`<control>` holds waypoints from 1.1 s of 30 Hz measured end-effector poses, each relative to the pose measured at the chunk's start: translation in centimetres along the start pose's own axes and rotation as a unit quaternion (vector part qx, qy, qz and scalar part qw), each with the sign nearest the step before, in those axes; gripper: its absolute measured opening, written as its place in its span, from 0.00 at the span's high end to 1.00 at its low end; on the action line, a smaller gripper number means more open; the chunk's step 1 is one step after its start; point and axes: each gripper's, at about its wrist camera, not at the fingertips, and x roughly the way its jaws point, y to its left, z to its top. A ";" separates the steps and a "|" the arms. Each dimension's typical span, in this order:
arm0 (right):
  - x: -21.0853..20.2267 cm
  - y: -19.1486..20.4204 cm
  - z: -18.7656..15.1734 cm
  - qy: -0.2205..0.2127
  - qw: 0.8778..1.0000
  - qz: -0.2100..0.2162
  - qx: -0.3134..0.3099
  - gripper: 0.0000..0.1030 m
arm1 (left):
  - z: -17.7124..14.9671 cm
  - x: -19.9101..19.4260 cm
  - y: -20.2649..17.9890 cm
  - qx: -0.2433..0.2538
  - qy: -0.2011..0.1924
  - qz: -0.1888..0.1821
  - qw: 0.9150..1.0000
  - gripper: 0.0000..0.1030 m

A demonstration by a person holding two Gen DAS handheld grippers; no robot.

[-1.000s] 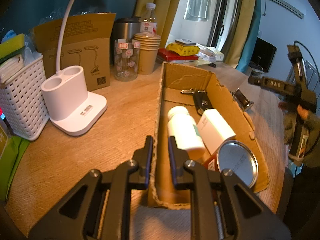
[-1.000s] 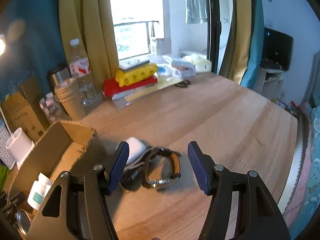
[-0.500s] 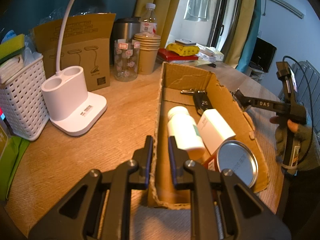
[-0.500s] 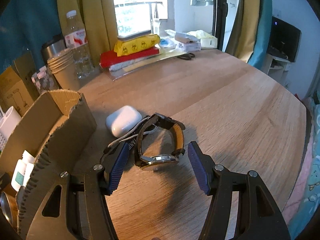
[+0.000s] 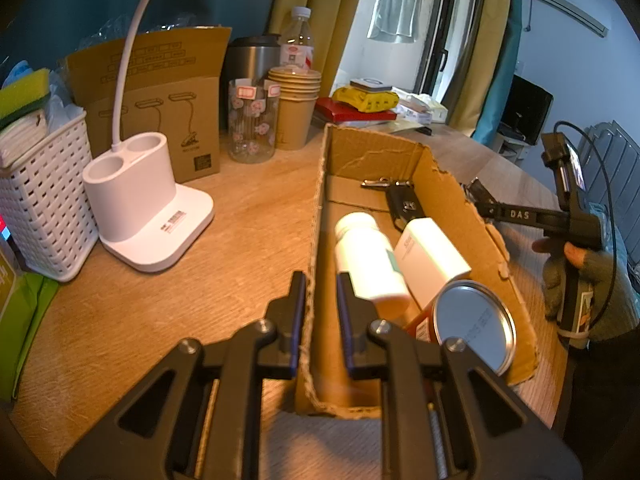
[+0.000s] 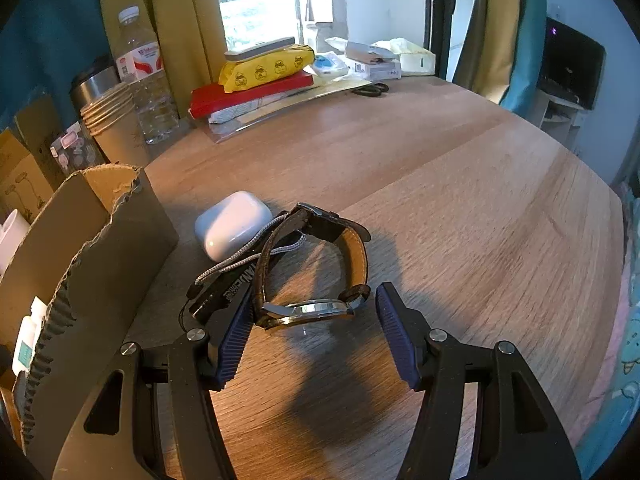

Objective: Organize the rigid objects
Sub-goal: 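Move the right gripper to the leather-strap watch and grasp its case, then lift the watch with the right gripper and carry it over the box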

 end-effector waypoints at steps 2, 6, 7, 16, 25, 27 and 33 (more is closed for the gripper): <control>0.0 -0.1 0.0 0.000 1.000 0.001 0.002 0.38 | 0.0 0.0 0.0 0.000 0.000 0.000 1.000 0.84; -0.1 -0.1 0.0 -0.003 1.000 0.001 0.002 0.43 | 0.0 0.0 0.0 0.000 0.000 0.000 1.000 0.84; -0.1 -0.1 0.0 -0.004 1.000 0.001 0.002 0.44 | 0.0 0.0 0.0 0.000 0.000 0.000 1.000 0.84; -1.4 -0.5 0.1 -0.025 1.000 -0.002 0.012 0.44 | 0.0 0.0 0.0 0.000 0.000 0.000 1.000 0.84; -4.2 0.0 0.6 -0.063 0.998 0.013 0.012 0.44 | 0.0 0.0 0.0 0.000 0.000 0.000 1.000 0.84; -5.1 0.4 0.7 -0.073 0.997 0.020 0.009 0.44 | 0.0 0.0 0.0 0.000 0.000 0.000 1.000 0.84; -7.5 1.8 1.1 -0.099 0.994 0.048 0.000 0.44 | 0.0 0.0 0.0 0.000 0.000 0.000 1.000 0.84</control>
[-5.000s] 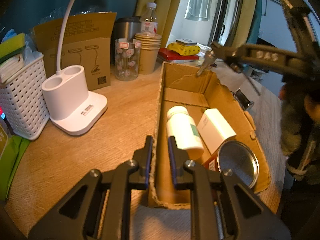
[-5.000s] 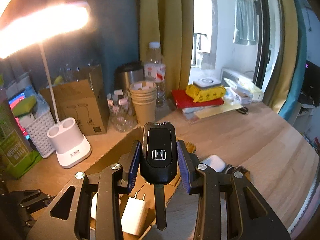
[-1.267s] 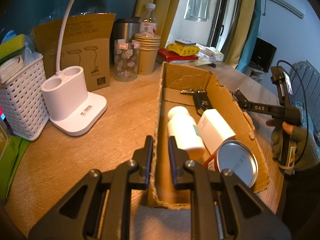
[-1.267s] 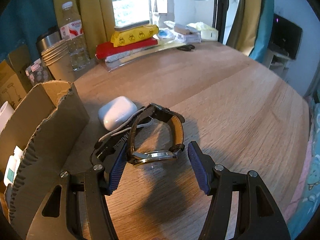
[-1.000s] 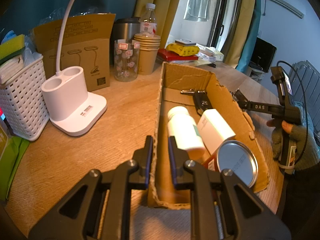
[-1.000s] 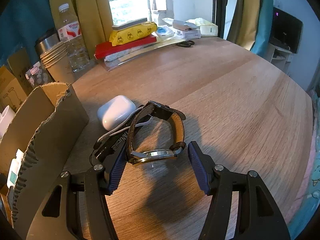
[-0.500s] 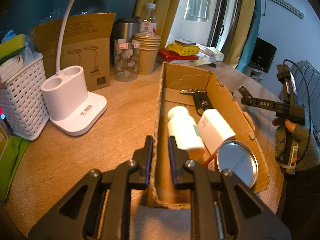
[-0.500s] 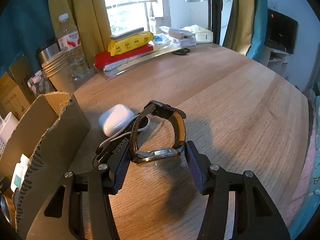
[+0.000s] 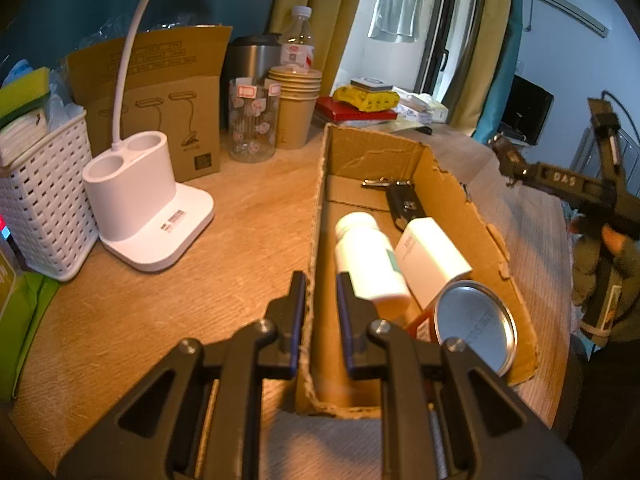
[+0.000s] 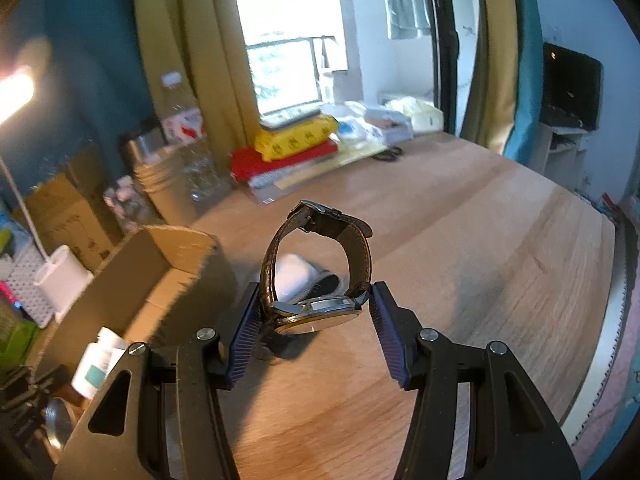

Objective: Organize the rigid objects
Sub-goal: 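Lift the watch with the right gripper and carry it over the box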

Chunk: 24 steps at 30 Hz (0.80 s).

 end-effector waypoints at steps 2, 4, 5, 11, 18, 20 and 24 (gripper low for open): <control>-0.7 0.6 0.3 -0.008 1.000 0.011 -0.003 0.44 | 0.0 0.0 0.0 0.000 0.000 0.000 1.000 0.84; -1.3 1.3 0.5 -0.015 1.000 0.020 -0.009 0.44 | 0.0 0.0 0.0 0.000 0.000 0.000 1.000 0.84; -1.6 1.8 0.5 -0.018 0.999 0.024 -0.014 0.44 | 0.0 0.0 0.0 0.000 0.000 0.000 1.000 0.84; -2.8 4.4 0.6 -0.029 0.998 0.043 -0.043 0.44 | 0.0 0.0 0.0 0.000 0.000 0.000 1.000 0.84; -2.7 7.2 0.2 -0.025 0.995 0.063 -0.071 0.44 | 0.0 0.0 0.0 0.000 0.000 0.000 1.000 0.84; -2.5 8.0 0.0 -0.024 0.994 0.070 -0.080 0.44 | 0.0 0.0 0.0 0.000 0.000 0.000 1.000 0.84; -2.2 9.5 -0.4 -0.025 0.991 0.085 -0.099 0.44 | 0.0 0.0 0.0 0.000 0.000 0.000 1.000 0.84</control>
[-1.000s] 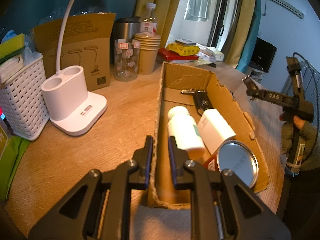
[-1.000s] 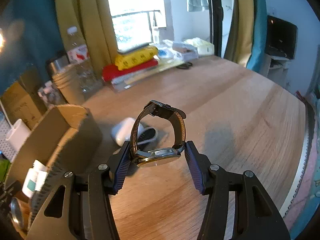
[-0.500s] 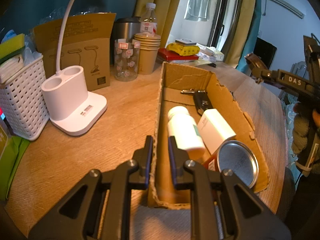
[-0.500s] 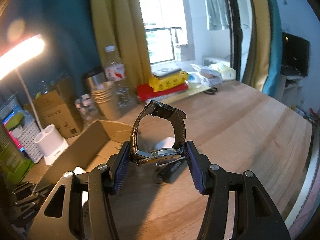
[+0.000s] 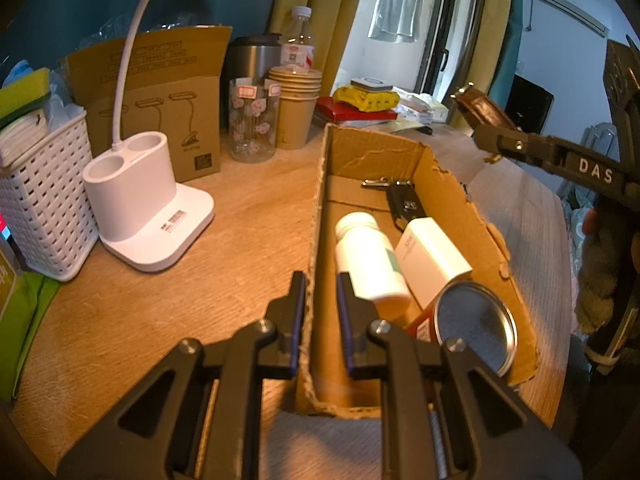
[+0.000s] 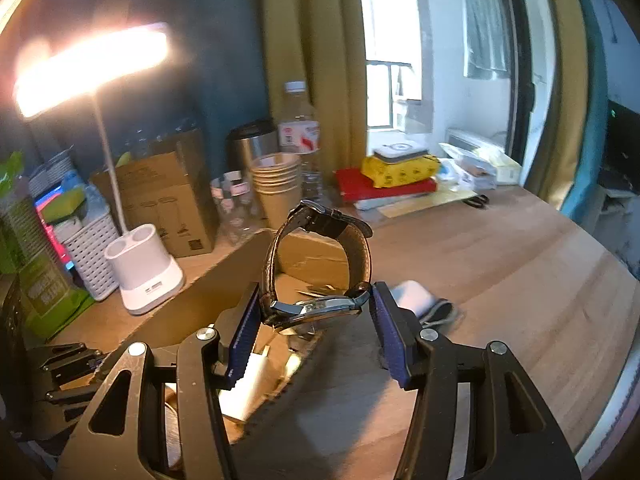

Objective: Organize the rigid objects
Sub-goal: 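Lift the watch with the right gripper and carry it over the box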

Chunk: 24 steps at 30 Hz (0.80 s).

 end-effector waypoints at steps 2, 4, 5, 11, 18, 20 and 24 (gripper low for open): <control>0.5 0.6 -0.1 0.004 1.000 0.004 -0.007 0.44 | 0.0 0.0 0.0 0.000 0.000 0.000 1.000 0.84; 0.9 0.9 -0.2 0.009 1.000 0.007 -0.009 0.44 | 0.0 0.0 0.0 0.000 0.000 0.000 1.000 0.84; 1.2 1.0 -0.3 0.012 1.000 0.008 -0.011 0.44 | 0.0 0.0 0.0 0.000 0.000 0.000 1.000 0.84; 2.1 1.9 -0.6 0.021 1.000 0.001 -0.023 0.44 | 0.0 0.0 0.0 0.000 0.000 0.000 1.000 0.84; 3.1 2.8 -0.9 0.031 0.999 0.003 -0.035 0.44 | 0.0 0.0 0.0 0.000 0.000 0.000 1.000 0.84; 3.6 3.0 -1.0 0.036 0.999 0.007 -0.036 0.44 | 0.0 0.0 0.0 0.000 0.000 0.000 1.000 0.84; 4.6 3.6 -1.4 0.049 0.998 0.012 -0.042 0.44 | 0.0 0.0 0.0 0.000 0.000 0.000 1.000 0.84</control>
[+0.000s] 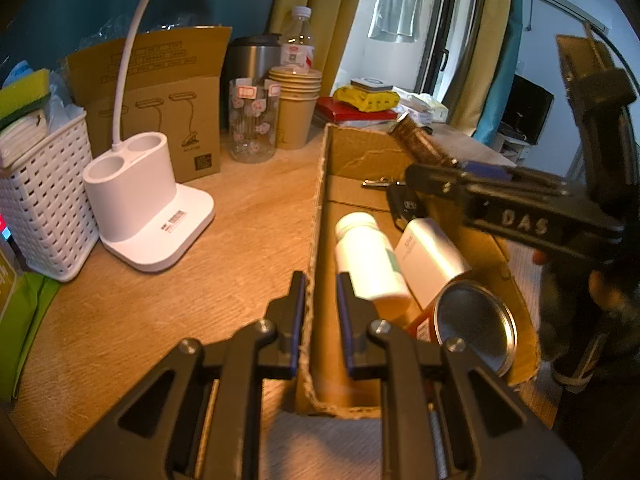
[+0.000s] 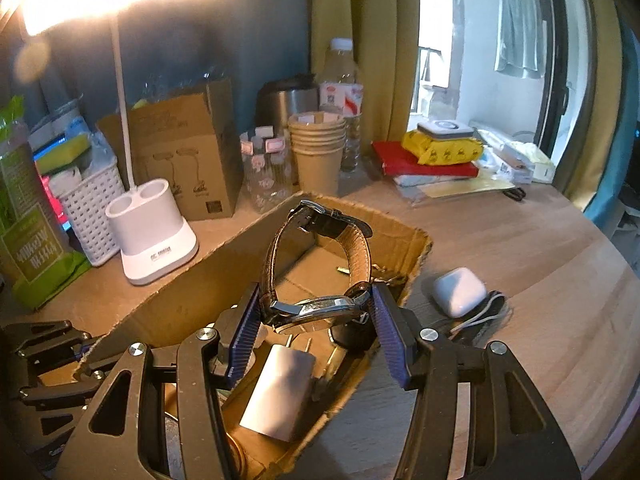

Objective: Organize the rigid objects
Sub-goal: 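Lift the watch with the right gripper and carry it over the box, then lower the watch into the box and open the right gripper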

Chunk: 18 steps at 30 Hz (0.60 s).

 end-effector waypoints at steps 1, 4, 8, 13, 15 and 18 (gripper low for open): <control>0.2 0.1 0.0 0.002 1.000 0.002 -0.001 0.44 | 0.0 0.0 0.0 0.000 0.000 0.000 1.000 0.84; 0.6 0.3 0.0 0.007 1.000 0.007 -0.003 0.44 | 0.0 0.0 0.0 0.000 0.000 0.000 1.000 0.84; 1.4 0.4 0.0 0.019 1.000 0.012 -0.005 0.44 | 0.0 0.0 0.0 0.000 0.000 0.000 1.000 0.84; 2.1 0.7 0.2 0.029 0.999 0.019 -0.015 0.44 | 0.0 0.0 0.0 0.000 0.000 0.000 1.000 0.84; 2.4 1.0 0.4 0.034 0.999 0.021 -0.020 0.44 | 0.0 0.0 0.0 0.000 0.000 0.000 1.000 0.84; 3.0 1.3 0.5 0.044 0.999 0.021 -0.025 0.44 | 0.0 0.0 0.0 0.000 0.000 0.000 1.000 0.84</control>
